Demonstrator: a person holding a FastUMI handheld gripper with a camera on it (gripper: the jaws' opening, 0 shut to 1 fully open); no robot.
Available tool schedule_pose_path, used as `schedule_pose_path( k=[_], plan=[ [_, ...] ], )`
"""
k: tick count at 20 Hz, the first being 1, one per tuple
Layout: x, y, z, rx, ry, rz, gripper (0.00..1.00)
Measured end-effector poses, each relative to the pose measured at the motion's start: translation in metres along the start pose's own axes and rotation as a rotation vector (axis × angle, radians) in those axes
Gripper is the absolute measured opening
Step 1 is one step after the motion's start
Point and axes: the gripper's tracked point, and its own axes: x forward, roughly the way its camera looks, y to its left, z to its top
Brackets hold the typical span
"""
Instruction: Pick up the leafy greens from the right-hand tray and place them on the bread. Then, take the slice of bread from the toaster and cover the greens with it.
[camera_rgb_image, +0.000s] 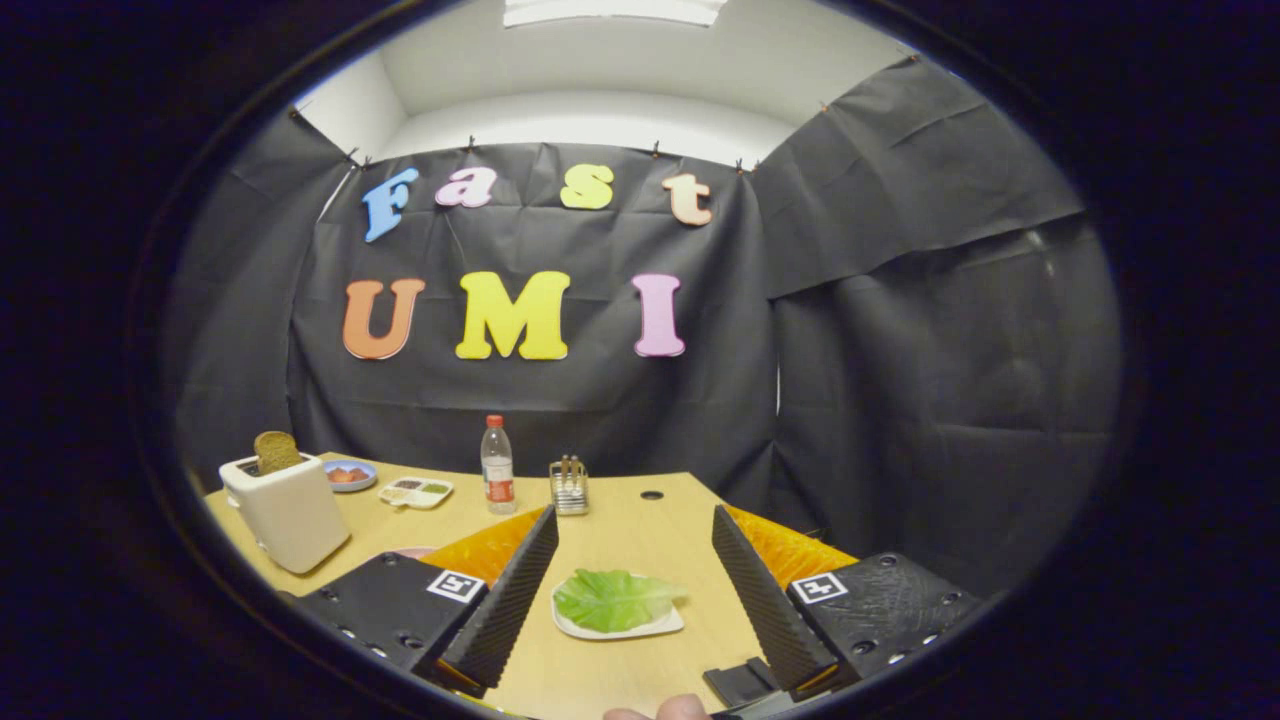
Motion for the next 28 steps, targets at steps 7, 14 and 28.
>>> schedule_pose_path(
  k=[7,14,28],
  plan=[
    [0.051,-0.016,-0.056,0.238,0.204,0.068,0.96],
    [0.107,-0.06,-0.111,0.434,0.404,0.032,0.95],
    [0.17,-0.061,-0.173,0.702,0.632,0.078,0.94]
  ],
)
